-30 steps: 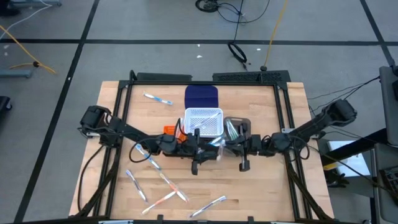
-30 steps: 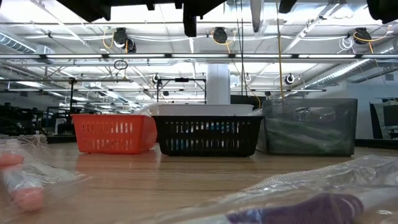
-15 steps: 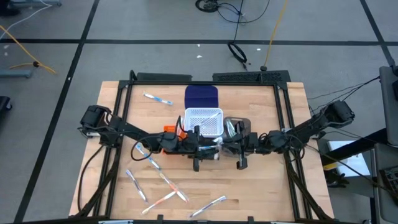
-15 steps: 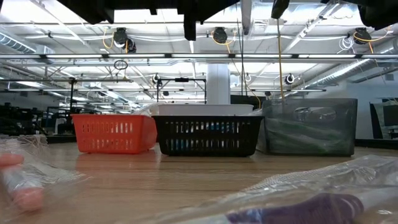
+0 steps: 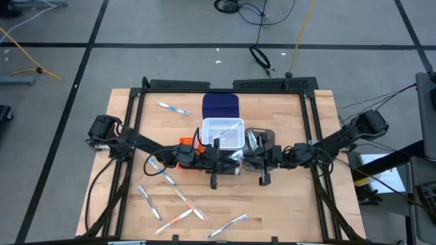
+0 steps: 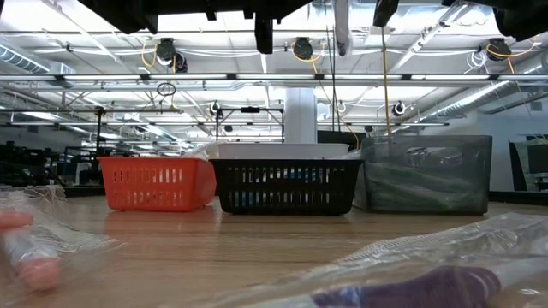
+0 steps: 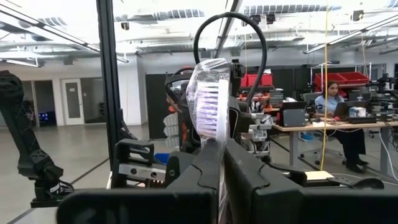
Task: Pick & Place Toothbrushes
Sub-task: Put the purple toothbrush into the white basket
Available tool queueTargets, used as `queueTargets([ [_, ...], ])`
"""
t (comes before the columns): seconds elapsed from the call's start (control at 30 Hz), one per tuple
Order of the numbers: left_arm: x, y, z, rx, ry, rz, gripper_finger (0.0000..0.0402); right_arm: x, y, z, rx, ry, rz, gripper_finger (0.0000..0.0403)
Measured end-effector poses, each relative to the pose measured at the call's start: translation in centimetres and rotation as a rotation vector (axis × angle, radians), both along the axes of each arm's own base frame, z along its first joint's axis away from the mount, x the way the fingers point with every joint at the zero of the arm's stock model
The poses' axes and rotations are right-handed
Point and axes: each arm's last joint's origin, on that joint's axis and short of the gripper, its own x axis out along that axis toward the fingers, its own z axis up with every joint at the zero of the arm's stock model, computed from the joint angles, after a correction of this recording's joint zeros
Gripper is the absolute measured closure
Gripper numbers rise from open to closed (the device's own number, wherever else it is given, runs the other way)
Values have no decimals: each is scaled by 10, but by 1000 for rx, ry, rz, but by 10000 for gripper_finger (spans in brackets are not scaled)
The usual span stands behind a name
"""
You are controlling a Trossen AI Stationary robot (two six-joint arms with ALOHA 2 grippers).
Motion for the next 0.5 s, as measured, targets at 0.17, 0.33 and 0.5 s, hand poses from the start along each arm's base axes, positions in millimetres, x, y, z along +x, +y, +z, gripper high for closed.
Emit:
queueTargets([
  [0.17, 0, 0, 0, 1, 3, 2, 398, 0, 0, -1, 0, 10, 0, 390],
  [0.33, 0, 0, 0, 2, -4, 3, 399, 0, 0, -1, 13, 16, 3, 353],
  [0.5, 0, 0, 0, 2, -4, 3, 400, 0, -2, -1, 28, 22, -47, 305],
])
